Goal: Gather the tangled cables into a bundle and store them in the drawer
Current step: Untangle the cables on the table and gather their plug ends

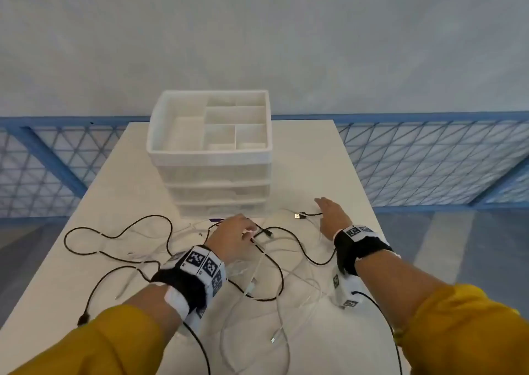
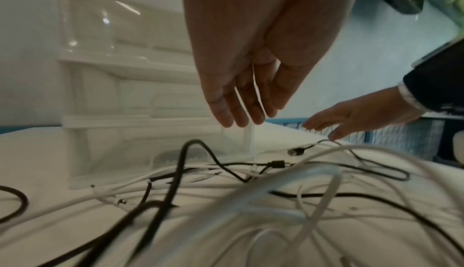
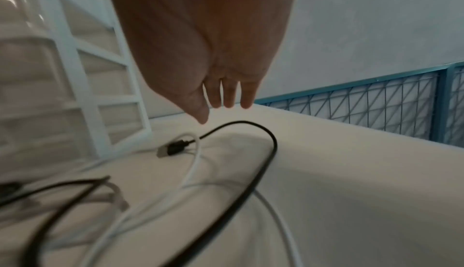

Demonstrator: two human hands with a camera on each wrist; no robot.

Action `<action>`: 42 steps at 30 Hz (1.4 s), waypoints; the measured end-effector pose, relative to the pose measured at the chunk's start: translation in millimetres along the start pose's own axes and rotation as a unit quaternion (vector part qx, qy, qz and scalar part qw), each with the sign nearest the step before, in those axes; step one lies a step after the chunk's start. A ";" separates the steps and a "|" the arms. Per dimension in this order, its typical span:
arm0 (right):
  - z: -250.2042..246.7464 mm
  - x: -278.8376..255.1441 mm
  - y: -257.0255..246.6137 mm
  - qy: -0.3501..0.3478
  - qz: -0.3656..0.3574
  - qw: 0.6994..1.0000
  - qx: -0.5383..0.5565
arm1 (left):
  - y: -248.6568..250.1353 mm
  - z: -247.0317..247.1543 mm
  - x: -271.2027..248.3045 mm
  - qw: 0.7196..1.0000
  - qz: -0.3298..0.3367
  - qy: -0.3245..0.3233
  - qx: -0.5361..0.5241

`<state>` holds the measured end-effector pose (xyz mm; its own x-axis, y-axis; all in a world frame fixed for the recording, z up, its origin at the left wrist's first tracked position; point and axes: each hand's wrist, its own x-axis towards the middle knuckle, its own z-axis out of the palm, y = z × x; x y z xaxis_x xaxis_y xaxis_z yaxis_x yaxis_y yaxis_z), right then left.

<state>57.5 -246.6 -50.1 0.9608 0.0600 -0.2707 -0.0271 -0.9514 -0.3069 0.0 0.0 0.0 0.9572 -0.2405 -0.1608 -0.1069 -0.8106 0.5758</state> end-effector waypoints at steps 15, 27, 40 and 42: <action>-16.3 -5.7 11.9 0.121 0.093 0.939 0.309 | -22.0 26.2 45.1 0.996 -0.081 -0.002 -0.026; -29.2 -44.7 -33.9 0.054 -0.154 0.964 0.210 | -26.6 50.5 37.1 0.993 -0.098 -0.010 0.060; -40.6 -81.7 -104.5 0.090 -0.271 0.901 0.328 | 42.7 -28.1 -26.6 0.908 0.057 0.248 -0.333; -38.4 -87.0 -97.8 0.081 -0.243 0.918 0.301 | 37.5 -23.5 -40.2 0.910 0.029 0.261 -0.320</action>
<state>-12.8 -170.4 38.6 0.9268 0.3410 0.1573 0.3158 -0.4811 -0.8178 -36.1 -8.2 46.9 0.9702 0.1486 0.1913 -0.1426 -0.2883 0.9469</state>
